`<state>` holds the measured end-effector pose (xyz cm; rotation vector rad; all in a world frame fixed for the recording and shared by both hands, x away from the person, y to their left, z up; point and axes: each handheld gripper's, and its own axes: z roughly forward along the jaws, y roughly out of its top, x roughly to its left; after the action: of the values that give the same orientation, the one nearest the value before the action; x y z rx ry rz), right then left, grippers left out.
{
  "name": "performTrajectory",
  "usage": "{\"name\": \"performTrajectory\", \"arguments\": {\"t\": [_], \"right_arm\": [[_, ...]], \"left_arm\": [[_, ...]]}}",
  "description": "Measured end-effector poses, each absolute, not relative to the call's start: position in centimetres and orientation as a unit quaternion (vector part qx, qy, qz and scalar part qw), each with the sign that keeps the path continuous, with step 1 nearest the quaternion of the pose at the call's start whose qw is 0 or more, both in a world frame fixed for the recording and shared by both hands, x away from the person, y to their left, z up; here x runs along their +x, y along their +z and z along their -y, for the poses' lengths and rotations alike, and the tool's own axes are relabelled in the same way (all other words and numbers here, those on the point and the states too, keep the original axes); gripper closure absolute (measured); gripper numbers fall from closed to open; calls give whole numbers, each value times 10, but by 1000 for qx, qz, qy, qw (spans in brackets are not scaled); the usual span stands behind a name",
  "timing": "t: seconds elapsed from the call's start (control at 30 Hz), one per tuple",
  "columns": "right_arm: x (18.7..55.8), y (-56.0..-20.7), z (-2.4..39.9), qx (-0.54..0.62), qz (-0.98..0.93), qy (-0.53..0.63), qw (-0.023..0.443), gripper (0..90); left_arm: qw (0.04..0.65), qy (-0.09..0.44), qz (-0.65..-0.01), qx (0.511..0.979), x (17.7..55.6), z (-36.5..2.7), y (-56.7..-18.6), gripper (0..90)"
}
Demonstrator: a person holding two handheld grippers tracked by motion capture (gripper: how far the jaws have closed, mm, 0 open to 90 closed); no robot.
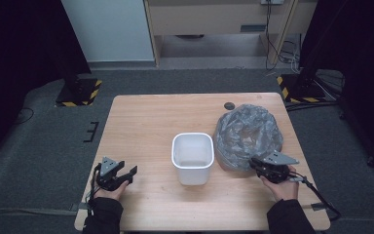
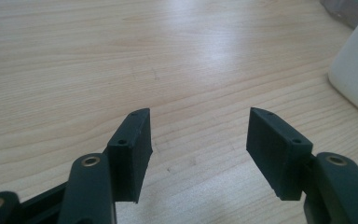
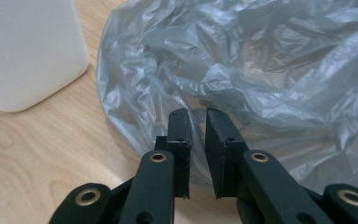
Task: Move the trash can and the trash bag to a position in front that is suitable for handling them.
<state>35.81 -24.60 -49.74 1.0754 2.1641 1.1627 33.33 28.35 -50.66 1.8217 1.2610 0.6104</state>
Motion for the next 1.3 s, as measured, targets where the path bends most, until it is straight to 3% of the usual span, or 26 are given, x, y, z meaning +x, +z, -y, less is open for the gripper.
{"name": "performTrajectory", "arguments": {"t": [0.17,0.33,0.53,1.0,1.3], "right_arm": [[346,-494,255,395,-776,438,222,739],[340,-480,254,398,-755,472,221,557],[346,-469,253,411,-732,485,246,450],[388,-467,251,477,-703,435,297,302],[403,-490,253,492,-725,376,301,297]], "left_arm": [[407,239,-498,728,334,-280,-508,400],[402,235,-498,732,335,-279,-510,384],[395,223,-498,739,339,-278,-516,364],[381,213,-489,755,346,-271,-523,343],[379,213,-486,758,347,-268,-524,342]]}}
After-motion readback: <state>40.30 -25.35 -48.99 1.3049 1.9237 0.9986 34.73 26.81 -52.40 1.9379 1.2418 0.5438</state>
